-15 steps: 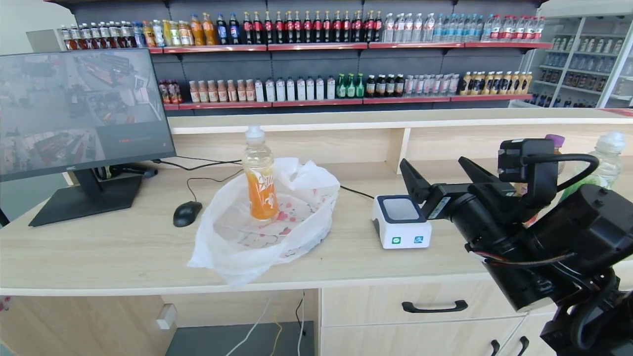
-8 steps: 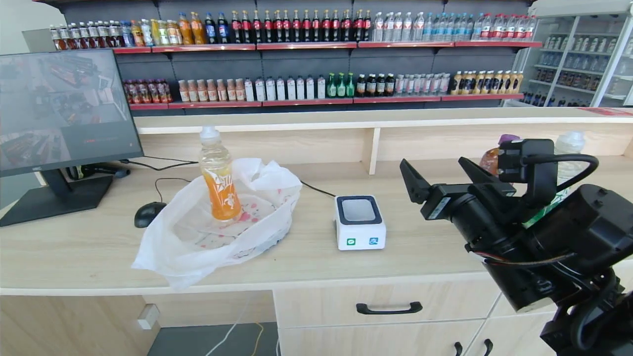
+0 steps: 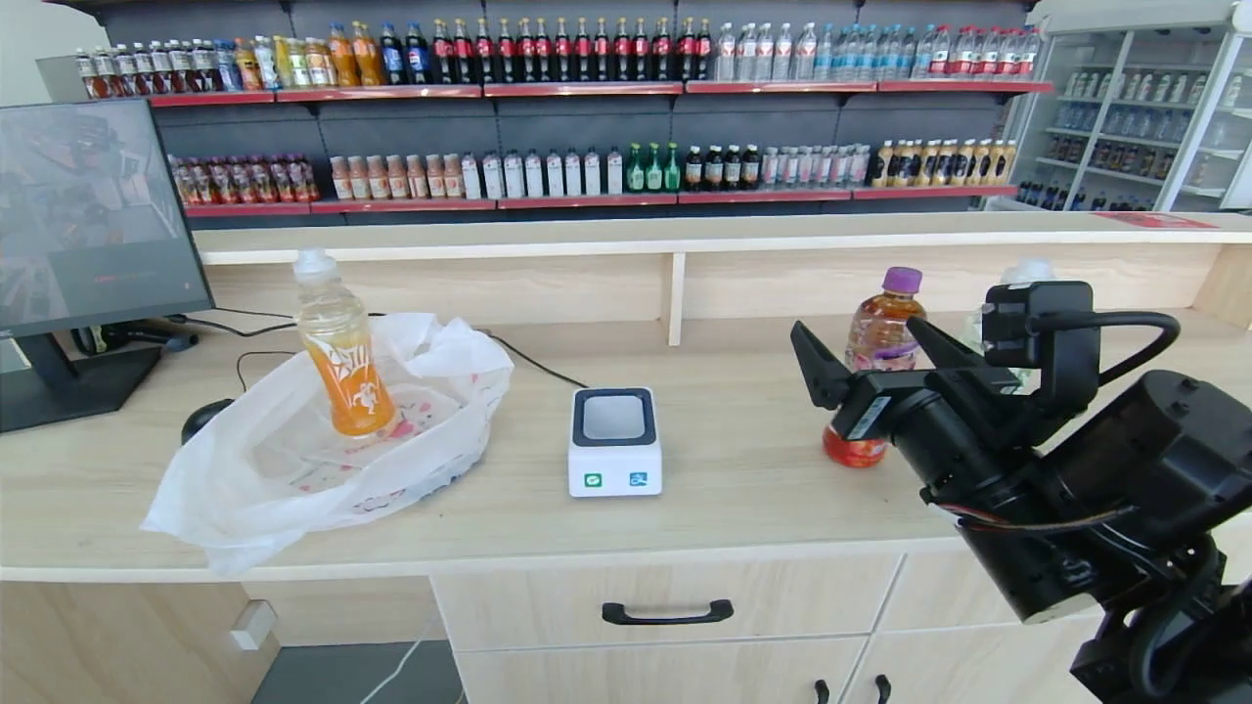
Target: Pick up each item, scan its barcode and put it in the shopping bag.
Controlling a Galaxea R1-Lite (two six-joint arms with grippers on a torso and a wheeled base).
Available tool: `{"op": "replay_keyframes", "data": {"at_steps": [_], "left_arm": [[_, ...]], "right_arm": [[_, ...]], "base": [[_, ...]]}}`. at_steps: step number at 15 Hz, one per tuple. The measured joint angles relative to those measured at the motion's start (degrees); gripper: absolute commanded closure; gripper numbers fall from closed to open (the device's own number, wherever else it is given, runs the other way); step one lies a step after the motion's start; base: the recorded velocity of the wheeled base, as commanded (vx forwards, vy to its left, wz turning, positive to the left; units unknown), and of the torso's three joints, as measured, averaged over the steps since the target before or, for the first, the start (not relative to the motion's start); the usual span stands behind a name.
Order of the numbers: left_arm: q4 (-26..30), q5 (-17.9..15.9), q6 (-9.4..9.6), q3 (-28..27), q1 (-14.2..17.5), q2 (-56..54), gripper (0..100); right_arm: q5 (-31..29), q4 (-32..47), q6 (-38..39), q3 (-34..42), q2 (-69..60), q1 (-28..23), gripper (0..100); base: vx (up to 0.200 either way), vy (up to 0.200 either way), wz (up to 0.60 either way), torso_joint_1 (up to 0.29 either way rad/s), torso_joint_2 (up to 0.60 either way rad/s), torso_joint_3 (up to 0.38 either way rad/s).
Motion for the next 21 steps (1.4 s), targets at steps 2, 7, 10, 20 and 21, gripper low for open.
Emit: {"op": "replay_keyframes", "data": {"at_steps": [2, 7, 10, 20, 21], "left_arm": [[0.00, 0.00, -0.02, 0.00, 0.00, 0.00, 0], [0.00, -0.05, 0.00, 0.00, 0.00, 0.00, 0], [-0.02, -0.02, 0.00, 0.02, 0.00, 0.00, 0], [0.00, 0.00, -0.02, 0.02, 0.00, 0.00, 0], [0.00, -0.02, -0.02, 0.02, 0.00, 0.00, 0]], "right_arm": [[0.00, -0.02, -0.02, 0.34, -0.02, 0.01, 0], [-0.02, 0.06, 0.00, 2.10, -0.49, -0.44, 0], [0.06, 0.02, -0.02, 3.51, -1.15, -0.52, 0], [1.95, 1.45, 4.97, 7.36, -2.84, -1.21, 0], [2.63, 2.84, 5.17, 6.03, -2.36, -1.49, 0]], "base": [[0.000, -0.200, 0.00, 0.000, 0.00, 0.000], [0.000, 0.000, 0.00, 0.000, 0.00, 0.000], [0.000, 0.000, 0.00, 0.000, 0.00, 0.000], [0.000, 0.000, 0.00, 0.000, 0.00, 0.000], [0.000, 0.000, 0.00, 0.000, 0.00, 0.000]]}}
